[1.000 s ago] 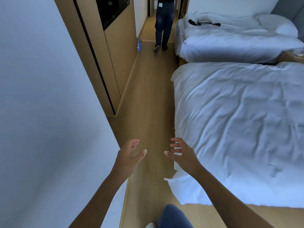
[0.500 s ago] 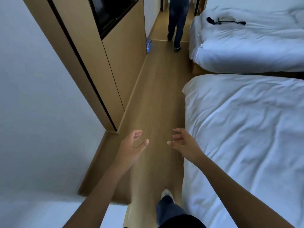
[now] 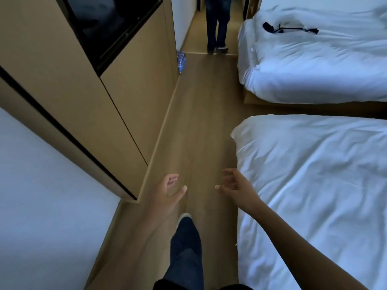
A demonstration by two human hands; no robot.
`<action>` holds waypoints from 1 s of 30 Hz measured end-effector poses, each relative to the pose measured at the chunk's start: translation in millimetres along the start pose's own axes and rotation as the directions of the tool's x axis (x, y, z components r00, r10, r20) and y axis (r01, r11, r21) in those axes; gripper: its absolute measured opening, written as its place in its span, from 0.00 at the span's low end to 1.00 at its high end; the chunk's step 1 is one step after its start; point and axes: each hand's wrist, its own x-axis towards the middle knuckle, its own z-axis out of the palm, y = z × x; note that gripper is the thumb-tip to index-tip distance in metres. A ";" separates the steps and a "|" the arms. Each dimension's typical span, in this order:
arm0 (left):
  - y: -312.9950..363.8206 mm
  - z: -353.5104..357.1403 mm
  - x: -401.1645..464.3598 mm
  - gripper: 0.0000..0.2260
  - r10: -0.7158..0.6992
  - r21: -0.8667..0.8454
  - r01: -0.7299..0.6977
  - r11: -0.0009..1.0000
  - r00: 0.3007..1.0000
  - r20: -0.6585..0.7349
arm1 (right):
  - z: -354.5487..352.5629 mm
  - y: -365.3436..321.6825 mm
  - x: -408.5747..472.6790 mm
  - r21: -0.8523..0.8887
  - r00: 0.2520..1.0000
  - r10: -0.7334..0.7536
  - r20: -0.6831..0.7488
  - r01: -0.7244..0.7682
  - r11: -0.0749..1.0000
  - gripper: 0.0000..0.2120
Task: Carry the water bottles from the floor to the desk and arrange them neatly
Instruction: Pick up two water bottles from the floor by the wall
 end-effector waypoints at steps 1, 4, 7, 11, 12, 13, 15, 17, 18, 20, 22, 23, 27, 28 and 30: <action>2.6 -4.6 24.4 0.20 0.000 0.002 0.000 1.000 1.000 0.005 | -1.9 -4.9 22.5 0.012 1.000 0.002 -0.010 -0.002 1.000 0.29; 13.3 -19.9 99.2 0.20 0.018 0.014 -0.019 1.000 0.999 0.027 | -7.0 -26.9 92.7 0.031 1.000 -0.004 -0.029 0.005 0.999 0.28; 27.4 -39.0 173.9 0.19 0.033 0.005 -0.034 0.999 0.999 0.043 | -12.3 -52.9 160.7 0.040 0.999 -0.006 -0.052 0.008 0.999 0.26; 48.4 -66.6 271.3 0.18 0.055 -0.008 -0.055 0.998 0.998 -0.001 | -20.1 -82.8 241.4 0.066 0.998 -0.003 -0.059 0.007 0.998 0.25; 53.9 -71.3 292.7 0.18 0.056 -0.009 -0.056 0.998 0.998 -0.009 | -23.2 -88.7 259.7 0.065 0.998 0.001 -0.058 0.003 0.998 0.25; 58.2 -74.8 313.1 0.18 0.058 -0.011 -0.058 0.998 0.998 -0.013 | -26.6 -94.0 278.1 0.065 0.998 0.007 -0.059 -0.004 0.998 0.25; 65.2 -77.5 353.4 0.17 0.065 -0.024 -0.065 0.998 0.998 -0.010 | -34.5 -103.2 315.3 0.070 0.998 0.020 -0.064 -0.015 0.997 0.25; 71.1 -75.3 394.1 0.16 0.066 -0.023 -0.066 0.998 0.998 0.008 | -43.8 -108.9 353.9 0.082 0.998 0.030 -0.063 -0.025 0.996 0.25; 73.9 -72.3 415.1 0.16 0.065 -0.019 -0.065 0.998 0.998 0.017 | -49.1 -110.6 373.9 0.084 0.998 0.036 -0.055 -0.031 0.996 0.25; 80.6 -64.0 457.7 0.15 0.058 -0.019 -0.057 0.998 0.998 0.027 | -62.0 -112.7 415.8 0.080 0.998 0.049 -0.032 -0.046 0.996 0.26; 90.2 -53.7 503.9 0.15 0.053 -0.023 -0.053 0.998 0.998 0.026 | -80.1 -116.7 462.4 0.062 0.999 0.044 -0.021 -0.043 0.997 0.27; 96.4 -48.3 528.5 0.15 0.056 -0.019 -0.056 0.998 0.998 0.024 | -91.3 -119.7 487.4 0.056 0.999 0.038 -0.019 -0.037 0.998 0.27; 131.3 -28.1 627.4 0.15 0.050 -0.005 -0.050 0.999 0.999 0.005 | -143.6 -135.9 585.8 0.052 1.000 0.026 -0.017 -0.025 0.998 0.27; 141.9 -24.2 649.9 0.15 0.046 -0.009 -0.046 0.999 0.999 -0.005 | -157.0 -141.1 608.7 0.051 1.000 0.023 -0.019 -0.022 0.998 0.27; 162.7 -17.2 694.2 0.15 0.044 -0.020 -0.044 0.999 0.999 -0.012 | -182.9 -152.0 652.3 0.048 0.999 0.017 -0.032 -0.016 0.999 0.26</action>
